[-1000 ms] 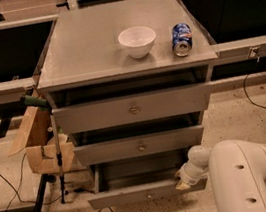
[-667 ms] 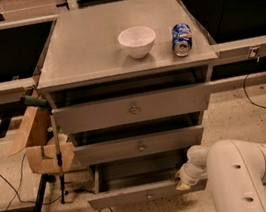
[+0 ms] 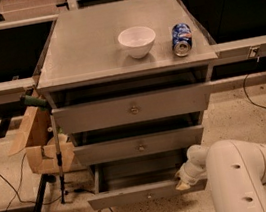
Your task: Open bottom drawer
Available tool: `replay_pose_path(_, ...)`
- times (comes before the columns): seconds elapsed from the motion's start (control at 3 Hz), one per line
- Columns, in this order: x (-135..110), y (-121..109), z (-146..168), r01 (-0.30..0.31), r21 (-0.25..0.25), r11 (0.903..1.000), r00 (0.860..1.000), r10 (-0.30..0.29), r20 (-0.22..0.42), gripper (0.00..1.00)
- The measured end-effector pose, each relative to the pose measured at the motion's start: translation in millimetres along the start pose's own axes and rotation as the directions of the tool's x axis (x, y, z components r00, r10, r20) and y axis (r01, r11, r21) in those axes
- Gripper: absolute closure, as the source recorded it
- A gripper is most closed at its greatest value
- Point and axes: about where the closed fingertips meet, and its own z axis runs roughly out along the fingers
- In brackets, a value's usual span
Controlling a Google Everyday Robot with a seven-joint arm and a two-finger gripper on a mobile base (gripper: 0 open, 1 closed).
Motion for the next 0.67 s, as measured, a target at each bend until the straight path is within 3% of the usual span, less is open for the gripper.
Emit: replay_pose_path(0.67, 0.0, 6.1, 6.7, 0.010, -0.007, 0.9999, 1.000, -0.010, 0.023, 1.00)
